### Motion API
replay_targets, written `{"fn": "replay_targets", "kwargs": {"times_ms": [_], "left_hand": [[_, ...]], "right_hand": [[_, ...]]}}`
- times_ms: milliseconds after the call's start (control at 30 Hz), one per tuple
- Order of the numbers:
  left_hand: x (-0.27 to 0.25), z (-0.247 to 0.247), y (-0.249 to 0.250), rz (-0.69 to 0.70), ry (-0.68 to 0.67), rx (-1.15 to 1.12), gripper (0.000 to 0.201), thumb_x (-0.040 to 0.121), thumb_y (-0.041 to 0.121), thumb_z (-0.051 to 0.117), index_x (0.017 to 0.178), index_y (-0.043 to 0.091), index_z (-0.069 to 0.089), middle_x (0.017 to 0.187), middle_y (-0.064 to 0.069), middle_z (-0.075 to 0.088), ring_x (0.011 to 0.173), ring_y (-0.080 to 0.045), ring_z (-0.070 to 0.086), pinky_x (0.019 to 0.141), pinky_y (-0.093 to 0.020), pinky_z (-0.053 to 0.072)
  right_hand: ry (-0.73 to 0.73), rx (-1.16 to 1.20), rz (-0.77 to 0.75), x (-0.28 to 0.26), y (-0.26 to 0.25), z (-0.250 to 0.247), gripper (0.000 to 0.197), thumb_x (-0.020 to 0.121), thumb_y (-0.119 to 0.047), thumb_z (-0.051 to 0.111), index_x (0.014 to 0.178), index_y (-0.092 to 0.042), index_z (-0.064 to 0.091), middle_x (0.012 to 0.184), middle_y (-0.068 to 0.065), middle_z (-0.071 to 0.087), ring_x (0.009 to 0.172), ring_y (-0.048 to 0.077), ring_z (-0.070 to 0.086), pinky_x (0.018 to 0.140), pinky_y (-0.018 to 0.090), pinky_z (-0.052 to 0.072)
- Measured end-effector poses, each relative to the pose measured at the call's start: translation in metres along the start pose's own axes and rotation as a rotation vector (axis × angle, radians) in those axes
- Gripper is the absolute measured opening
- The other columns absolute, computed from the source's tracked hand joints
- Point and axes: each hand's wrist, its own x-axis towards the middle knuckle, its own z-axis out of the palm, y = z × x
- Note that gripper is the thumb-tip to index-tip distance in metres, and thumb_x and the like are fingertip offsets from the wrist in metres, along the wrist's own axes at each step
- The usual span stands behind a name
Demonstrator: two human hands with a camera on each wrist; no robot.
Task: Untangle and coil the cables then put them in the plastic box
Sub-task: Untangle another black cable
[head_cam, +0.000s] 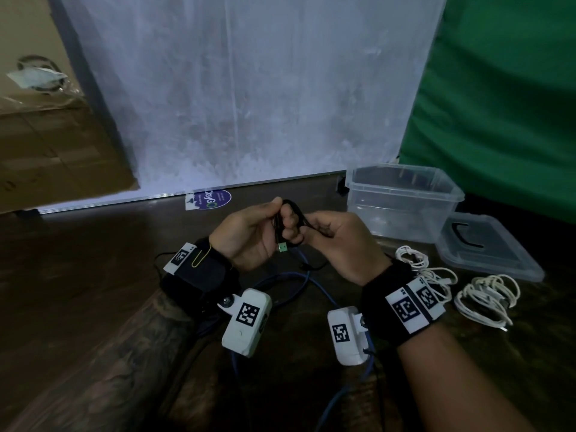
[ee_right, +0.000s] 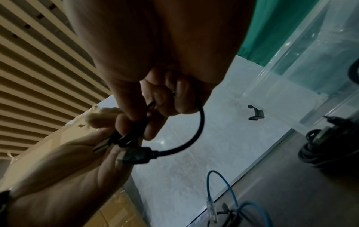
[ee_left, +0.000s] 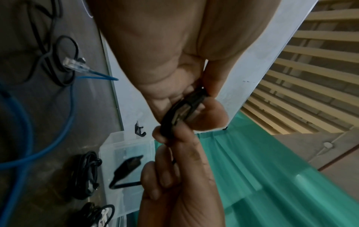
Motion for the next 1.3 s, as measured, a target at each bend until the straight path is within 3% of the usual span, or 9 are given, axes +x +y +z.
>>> {"fn": "replay_targets", "kwargs": {"times_ms": [100, 167, 300, 433, 500, 600, 800, 1133, 1300], "left_hand": [[0.0, 0.001, 0.004, 0.0, 0.017, 0.074, 0.027, 0.097, 0.022, 0.036, 0.082, 0.006, 0.052, 0.067, -0.005, 0.046, 0.062, -0.019, 0.05, 0.064, -0.028, 0.047], [0.001, 0.002, 0.002, -0.013, 0.048, 0.059, 0.024, 0.096, 0.023, 0.038, 0.079, 0.009, 0.048, 0.064, -0.001, 0.036, 0.059, -0.015, 0.039, 0.058, -0.025, 0.043], [0.005, -0.004, -0.002, -0.02, 0.128, 0.002, 0.028, 0.094, 0.029, 0.039, 0.069, 0.017, 0.042, 0.06, 0.004, 0.022, 0.049, -0.01, 0.026, 0.054, -0.026, 0.034], [0.006, -0.012, 0.006, 0.068, 0.191, -0.084, 0.026, 0.088, 0.03, 0.043, 0.063, 0.022, 0.042, 0.056, 0.007, 0.023, 0.044, -0.008, 0.023, 0.058, -0.029, 0.029], [0.005, -0.012, 0.01, 0.094, 0.202, -0.105, 0.029, 0.09, 0.029, 0.039, 0.062, 0.021, 0.042, 0.055, 0.008, 0.024, 0.044, -0.008, 0.023, 0.056, -0.027, 0.033], [0.007, -0.013, 0.008, 0.086, 0.208, -0.097, 0.03, 0.091, 0.029, 0.038, 0.063, 0.021, 0.041, 0.055, 0.007, 0.024, 0.043, -0.008, 0.023, 0.054, -0.026, 0.035], [0.009, -0.01, -0.006, -0.054, 0.166, -0.068, 0.03, 0.091, 0.032, 0.041, 0.063, 0.022, 0.043, 0.054, 0.008, 0.023, 0.042, -0.007, 0.023, 0.058, -0.028, 0.035], [0.01, -0.01, -0.02, -0.121, 0.069, -0.179, 0.031, 0.094, 0.031, 0.036, 0.065, 0.022, 0.041, 0.053, 0.009, 0.026, 0.041, -0.007, 0.026, 0.061, -0.029, 0.041], [0.015, -0.006, -0.031, -0.032, 0.292, -0.083, 0.035, 0.096, 0.032, 0.04, 0.065, 0.019, 0.049, 0.052, 0.009, 0.027, 0.041, -0.006, 0.028, 0.06, -0.029, 0.034]], "right_hand": [[0.036, -0.097, -0.019, 0.002, 0.001, -0.002, 0.02, 0.096, -0.013, 0.061, 0.11, -0.016, 0.075, 0.096, -0.004, 0.077, 0.095, 0.013, 0.072, 0.089, 0.043, 0.056], [0.034, -0.167, -0.052, 0.002, 0.001, -0.004, 0.021, 0.097, -0.016, 0.061, 0.112, -0.016, 0.074, 0.098, -0.004, 0.076, 0.095, 0.013, 0.071, 0.086, 0.043, 0.056], [-0.018, -0.073, 0.045, 0.002, 0.007, -0.004, 0.018, 0.096, -0.013, 0.062, 0.106, -0.02, 0.074, 0.093, -0.007, 0.075, 0.084, 0.003, 0.068, 0.077, 0.023, 0.052], [-0.014, -0.036, 0.151, 0.002, 0.02, -0.009, 0.027, 0.089, -0.004, 0.068, 0.089, -0.03, 0.073, 0.093, -0.002, 0.075, 0.091, 0.014, 0.07, 0.087, 0.03, 0.054], [-0.021, -0.029, 0.194, 0.001, 0.023, -0.01, 0.025, 0.088, -0.002, 0.068, 0.088, -0.026, 0.072, 0.091, -0.002, 0.075, 0.088, 0.015, 0.07, 0.081, 0.027, 0.056], [0.088, 0.087, 0.267, 0.002, 0.024, -0.009, 0.021, 0.09, -0.001, 0.067, 0.09, -0.022, 0.072, 0.081, -0.001, 0.073, 0.075, 0.01, 0.069, 0.066, 0.024, 0.055], [0.343, 0.17, 0.264, 0.005, 0.024, -0.001, 0.017, 0.089, 0.004, 0.066, 0.089, -0.012, 0.072, 0.071, 0.006, 0.067, 0.06, 0.004, 0.063, 0.057, 0.019, 0.053], [0.283, 0.373, 0.327, 0.004, 0.016, 0.003, 0.018, 0.094, 0.0, 0.059, 0.103, -0.011, 0.071, 0.082, 0.005, 0.07, 0.07, 0.012, 0.065, 0.066, 0.027, 0.054], [0.211, 0.338, 0.313, 0.004, 0.008, 0.012, 0.019, 0.099, -0.019, 0.057, 0.113, -0.013, 0.068, 0.104, 0.02, 0.071, 0.087, 0.023, 0.065, 0.07, 0.034, 0.053]]}}
